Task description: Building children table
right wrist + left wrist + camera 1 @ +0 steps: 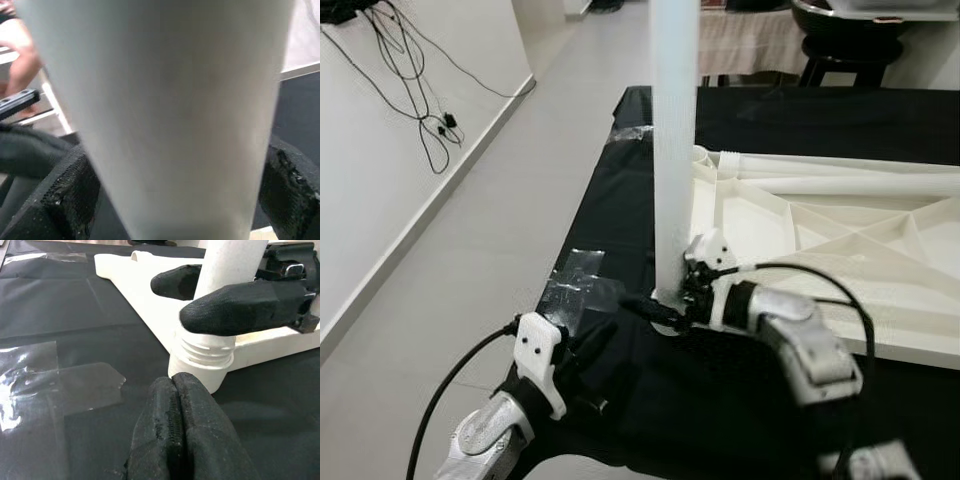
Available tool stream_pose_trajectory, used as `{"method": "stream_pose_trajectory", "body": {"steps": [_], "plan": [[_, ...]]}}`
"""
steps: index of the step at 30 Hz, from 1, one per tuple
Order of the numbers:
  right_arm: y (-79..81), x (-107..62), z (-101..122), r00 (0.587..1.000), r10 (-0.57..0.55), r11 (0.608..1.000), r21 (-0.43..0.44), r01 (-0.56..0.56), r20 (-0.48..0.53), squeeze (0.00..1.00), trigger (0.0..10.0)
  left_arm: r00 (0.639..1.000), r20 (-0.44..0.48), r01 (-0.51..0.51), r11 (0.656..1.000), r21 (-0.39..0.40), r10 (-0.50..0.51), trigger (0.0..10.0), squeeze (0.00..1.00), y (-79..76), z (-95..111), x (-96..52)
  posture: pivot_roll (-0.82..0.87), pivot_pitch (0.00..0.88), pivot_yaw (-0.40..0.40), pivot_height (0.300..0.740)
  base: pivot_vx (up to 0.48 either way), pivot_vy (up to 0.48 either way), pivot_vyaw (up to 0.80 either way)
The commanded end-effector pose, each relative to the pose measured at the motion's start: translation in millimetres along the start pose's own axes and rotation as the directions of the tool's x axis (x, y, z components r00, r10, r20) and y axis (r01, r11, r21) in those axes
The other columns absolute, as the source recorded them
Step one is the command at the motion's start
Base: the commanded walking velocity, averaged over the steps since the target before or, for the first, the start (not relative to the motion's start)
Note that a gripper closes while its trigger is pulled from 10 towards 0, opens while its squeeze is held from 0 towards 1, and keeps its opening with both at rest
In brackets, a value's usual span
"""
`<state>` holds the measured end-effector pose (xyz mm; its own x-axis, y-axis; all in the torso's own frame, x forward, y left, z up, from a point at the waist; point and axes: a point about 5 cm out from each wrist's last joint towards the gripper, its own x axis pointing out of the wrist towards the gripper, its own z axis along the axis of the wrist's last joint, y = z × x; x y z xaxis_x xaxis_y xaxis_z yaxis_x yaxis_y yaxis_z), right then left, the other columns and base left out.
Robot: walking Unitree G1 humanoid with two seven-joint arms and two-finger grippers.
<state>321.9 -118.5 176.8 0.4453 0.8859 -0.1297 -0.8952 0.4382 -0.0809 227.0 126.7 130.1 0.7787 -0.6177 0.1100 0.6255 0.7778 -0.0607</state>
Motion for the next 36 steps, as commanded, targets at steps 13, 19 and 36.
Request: {"method": "stream_pose_trajectory", "body": {"steps": [13, 19, 36], "plan": [[-28.4, -4.6, -9.0, 0.995, 0.102, 0.989, 0.104, -0.102, 0.004, 0.00, 0.0, 0.998, -0.048, -0.037, 0.999, 0.033, 0.039, 10.0, 0.00, -4.6, -8.0, -10.8, 0.04, 0.105, 0.059, 0.740, 0.000, 0.000, 0.00], [-21.9, -28.7, -21.7, 0.998, 0.062, 0.991, 0.119, -0.064, 0.017, 0.00, 0.0, 0.997, -0.055, -0.044, 0.998, 0.043, 0.047, 10.0, 0.00, -5.5, -8.7, -14.0, 0.03, 0.110, 0.057, 0.740, 0.000, 0.000, 0.00], [54.1, -12.0, -60.7, 0.798, -0.567, 0.795, 0.117, 0.595, -0.205, 0.00, 0.0, 0.995, -0.095, -0.007, 0.998, 0.063, 0.013, 10.0, 0.00, 2.4, -11.9, -17.7, -0.01, 0.091, 0.087, 0.740, 0.000, 0.000, 0.00]]}}
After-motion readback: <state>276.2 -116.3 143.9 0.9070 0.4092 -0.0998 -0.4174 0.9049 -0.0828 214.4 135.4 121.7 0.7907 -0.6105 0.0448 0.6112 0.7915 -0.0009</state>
